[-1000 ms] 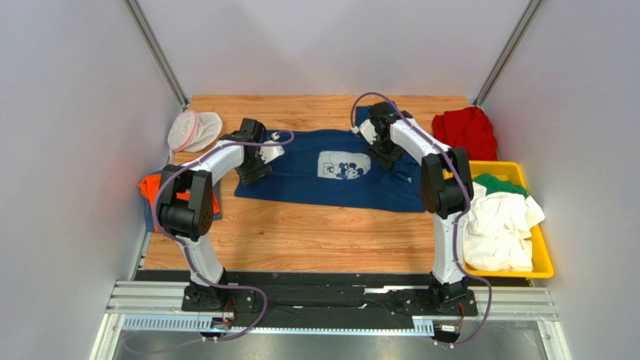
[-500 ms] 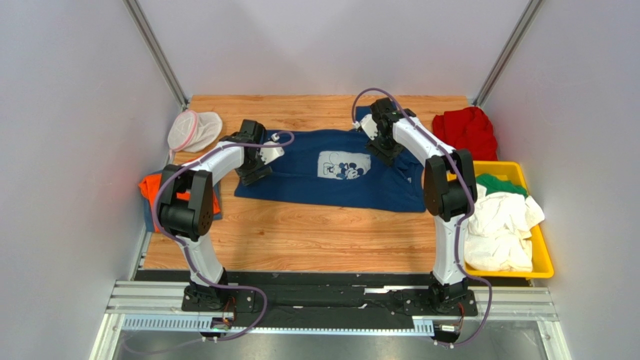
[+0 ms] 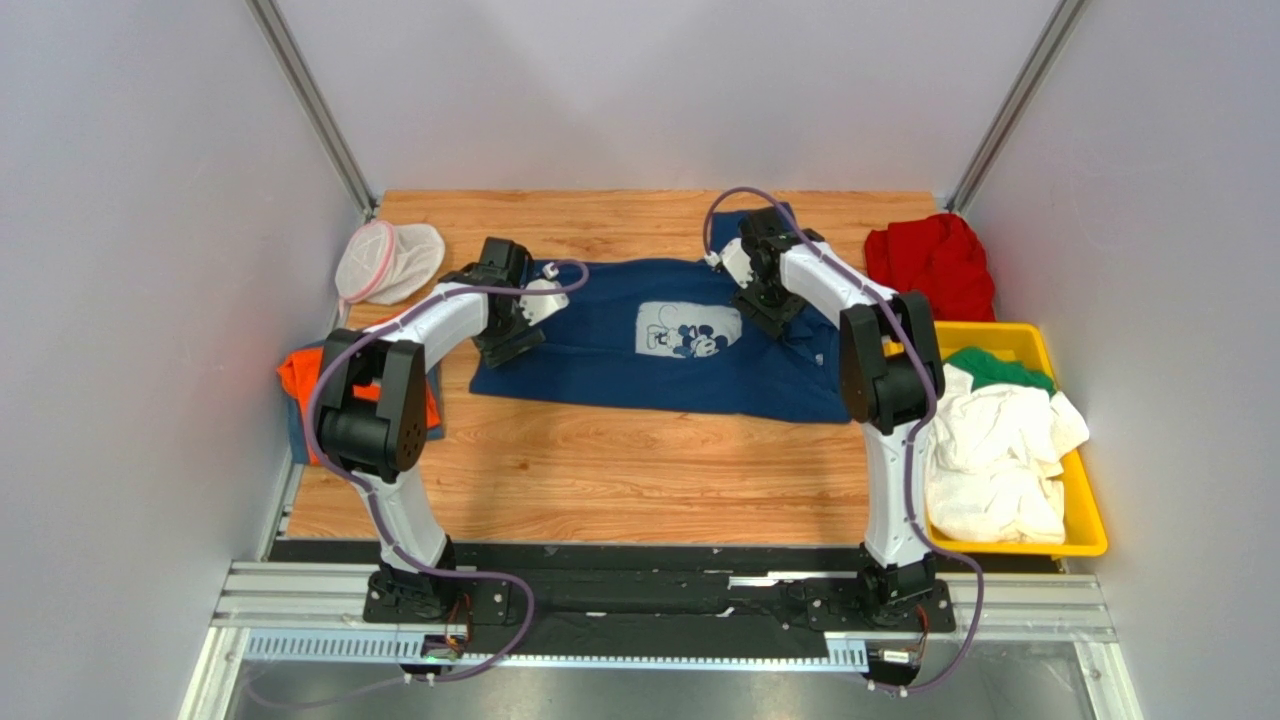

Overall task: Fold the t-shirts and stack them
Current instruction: Fold the tshirt

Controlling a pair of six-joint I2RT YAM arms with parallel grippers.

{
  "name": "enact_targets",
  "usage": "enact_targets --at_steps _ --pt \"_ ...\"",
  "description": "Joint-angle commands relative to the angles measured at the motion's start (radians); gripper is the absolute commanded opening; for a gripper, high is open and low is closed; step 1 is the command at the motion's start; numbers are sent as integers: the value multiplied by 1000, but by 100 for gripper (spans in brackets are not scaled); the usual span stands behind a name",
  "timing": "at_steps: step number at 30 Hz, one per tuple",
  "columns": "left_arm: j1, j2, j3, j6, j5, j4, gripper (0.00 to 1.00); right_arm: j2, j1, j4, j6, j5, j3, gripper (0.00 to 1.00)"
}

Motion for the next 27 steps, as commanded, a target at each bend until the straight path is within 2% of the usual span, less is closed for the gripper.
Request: enact_targets --at_steps 1,16,27 --pt "-7 -2 6 -13 7 52 84 -33 -11 51 -10 2 -25 62" --pt "-7 104 66 -10 -67 177 84 -252 -11 10 1 -1 -143 62" --pt "-7 104 47 -53 -157 299 84 -370 -11 16 32 -1 -184 62"
